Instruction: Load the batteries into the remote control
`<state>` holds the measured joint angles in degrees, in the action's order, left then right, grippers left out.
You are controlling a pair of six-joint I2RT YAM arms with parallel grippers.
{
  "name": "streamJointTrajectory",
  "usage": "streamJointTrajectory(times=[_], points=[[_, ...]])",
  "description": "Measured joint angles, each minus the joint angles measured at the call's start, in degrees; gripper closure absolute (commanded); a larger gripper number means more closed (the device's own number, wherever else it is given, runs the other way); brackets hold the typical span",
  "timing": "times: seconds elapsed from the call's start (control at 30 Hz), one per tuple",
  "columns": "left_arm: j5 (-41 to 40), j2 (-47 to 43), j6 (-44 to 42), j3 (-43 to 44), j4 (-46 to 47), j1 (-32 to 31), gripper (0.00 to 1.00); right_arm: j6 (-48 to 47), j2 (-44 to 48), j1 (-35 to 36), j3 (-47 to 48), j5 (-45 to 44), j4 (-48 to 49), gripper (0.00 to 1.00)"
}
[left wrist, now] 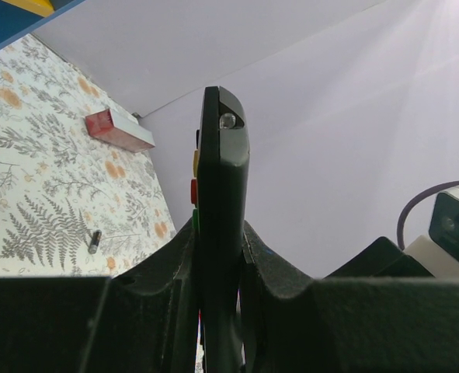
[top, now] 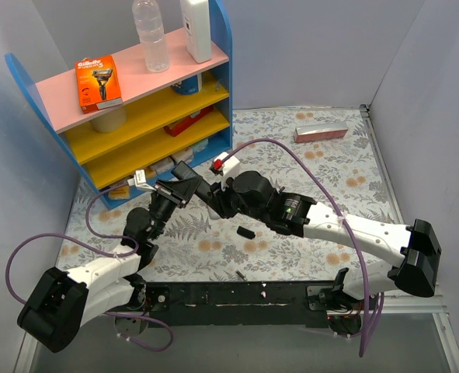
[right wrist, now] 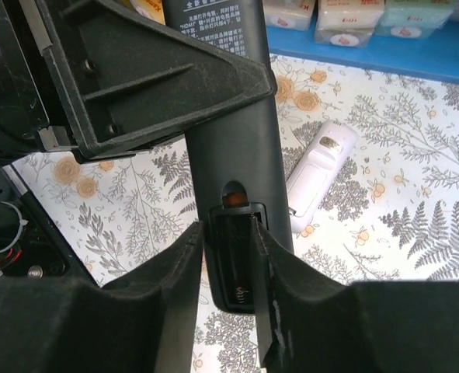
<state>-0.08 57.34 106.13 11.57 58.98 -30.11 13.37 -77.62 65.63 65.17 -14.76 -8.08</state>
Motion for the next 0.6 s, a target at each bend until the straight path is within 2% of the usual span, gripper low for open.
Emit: streamJointTrajectory(times=[0.03,0.07,0.33,0.5,0.6], points=[[0.0,-0.3,-0.3,0.0,-0.6,0.0,1.00,0.0,0.0,0.0,0.0,-0.1,-0.2,0.52],[-0.1,-0.8,-0.8,-0.1,-1.5,0.0,1.00,0.1,0.0,0.0,0.0,-0.1,-0.6,0.41],[-1.7,-9.9,-6.6,-2.0,-11.4,-0.2,1.00,1.9,6.9,-3.2,-3.2,-0.3,-6.6,0.17],[-3.6,-18.4,-9.3,-2.7,-20.9,-0.2,1.00,4.5,12.1,-4.0,-8.7,1.2,-11.3,0.21],[-5.1,-24.8,-11.3,-2.7,-28.0,-0.2,1.00,6.4,11.7,-3.8,-10.9,3.9,-16.0,0.21]])
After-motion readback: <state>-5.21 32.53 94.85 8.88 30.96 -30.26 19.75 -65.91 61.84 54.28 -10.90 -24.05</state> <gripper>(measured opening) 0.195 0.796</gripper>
